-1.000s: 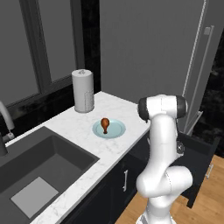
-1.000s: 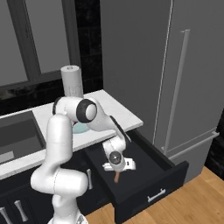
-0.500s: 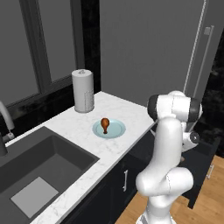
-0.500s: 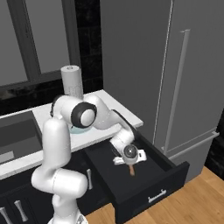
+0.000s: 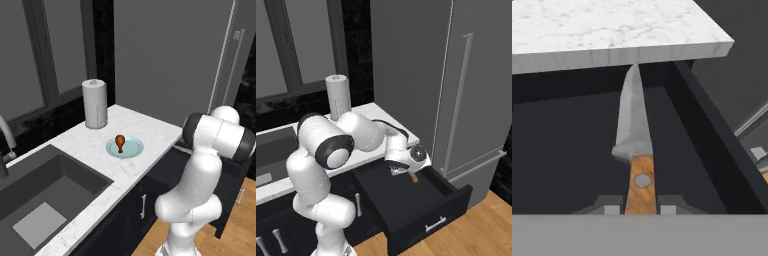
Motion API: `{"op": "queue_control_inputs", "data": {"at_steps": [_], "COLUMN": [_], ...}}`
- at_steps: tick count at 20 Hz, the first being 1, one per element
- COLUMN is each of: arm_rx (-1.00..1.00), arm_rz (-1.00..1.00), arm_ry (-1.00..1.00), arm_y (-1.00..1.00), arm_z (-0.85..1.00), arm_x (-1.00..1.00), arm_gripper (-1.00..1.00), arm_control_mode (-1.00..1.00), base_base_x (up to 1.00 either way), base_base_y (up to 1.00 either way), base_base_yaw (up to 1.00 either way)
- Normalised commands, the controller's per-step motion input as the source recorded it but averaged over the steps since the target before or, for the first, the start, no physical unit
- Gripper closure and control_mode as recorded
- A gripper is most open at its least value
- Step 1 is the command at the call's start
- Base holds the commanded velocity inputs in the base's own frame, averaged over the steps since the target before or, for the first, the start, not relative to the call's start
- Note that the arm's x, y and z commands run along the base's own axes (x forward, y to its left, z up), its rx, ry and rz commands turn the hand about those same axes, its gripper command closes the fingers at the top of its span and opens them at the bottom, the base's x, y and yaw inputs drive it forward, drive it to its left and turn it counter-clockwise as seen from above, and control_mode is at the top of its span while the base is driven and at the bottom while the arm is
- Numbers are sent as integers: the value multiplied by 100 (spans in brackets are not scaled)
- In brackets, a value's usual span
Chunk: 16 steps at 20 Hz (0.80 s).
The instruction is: Pick up the knife from the drawer and place it on the cutting board. Then place the meat from the plate to the cutting board.
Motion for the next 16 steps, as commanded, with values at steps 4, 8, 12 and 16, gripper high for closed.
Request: {"op": "queue_control_inputs", "data": {"at_steps": [4,8,12,16], "arm_rx": [12,7,2,0], "arm_rz": [15,14,16,20], "arm_ry": [0,-17,-26,-10], "arm_y": [4,-1,-2,28], "arm_z": [100,94,99,100], "arm_x": [-57,-99,-99,-31], "arm_gripper": [100,100,100,100], "arm_control_mode": [-100,-100,-100,-100], "base_base_x": [0,0,0,0], "base_base_y": [0,0,0,0], "base_base_yaw": [0,0,0,0]}}
